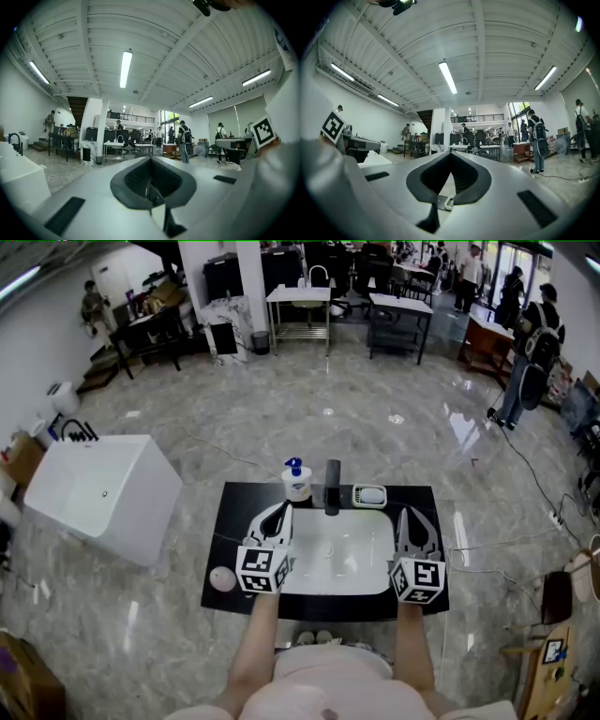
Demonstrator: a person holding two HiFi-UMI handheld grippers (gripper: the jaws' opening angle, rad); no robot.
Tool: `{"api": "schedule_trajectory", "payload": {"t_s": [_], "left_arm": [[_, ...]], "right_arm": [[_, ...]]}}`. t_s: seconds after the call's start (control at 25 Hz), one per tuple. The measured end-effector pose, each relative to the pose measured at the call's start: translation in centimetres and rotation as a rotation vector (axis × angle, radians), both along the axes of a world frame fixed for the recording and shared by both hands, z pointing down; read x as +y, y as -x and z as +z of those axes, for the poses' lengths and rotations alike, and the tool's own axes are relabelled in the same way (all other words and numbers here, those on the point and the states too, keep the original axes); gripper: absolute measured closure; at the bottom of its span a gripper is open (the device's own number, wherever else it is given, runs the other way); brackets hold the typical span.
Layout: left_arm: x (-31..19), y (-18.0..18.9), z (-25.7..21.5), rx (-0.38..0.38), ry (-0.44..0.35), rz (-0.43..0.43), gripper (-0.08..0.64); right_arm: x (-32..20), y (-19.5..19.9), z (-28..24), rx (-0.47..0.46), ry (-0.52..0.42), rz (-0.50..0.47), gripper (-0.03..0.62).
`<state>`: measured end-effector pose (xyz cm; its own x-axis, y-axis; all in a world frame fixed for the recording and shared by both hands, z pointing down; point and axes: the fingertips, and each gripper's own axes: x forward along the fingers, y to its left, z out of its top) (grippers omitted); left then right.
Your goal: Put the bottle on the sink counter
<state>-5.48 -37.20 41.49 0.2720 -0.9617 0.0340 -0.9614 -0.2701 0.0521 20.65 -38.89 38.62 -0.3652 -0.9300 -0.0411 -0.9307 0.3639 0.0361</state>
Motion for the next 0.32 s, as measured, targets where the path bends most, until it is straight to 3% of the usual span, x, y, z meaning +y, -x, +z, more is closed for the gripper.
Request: {"api": "schedule_trajectory", "payload": {"t_s": [0.32], "left_arm": [[0.4,-0.4,0.48,0.009,0.013,0.0,0.532]], "right_arm": [[0.54,-0.35,0.84,0.015,0.024,-0.006,0.578]]}}
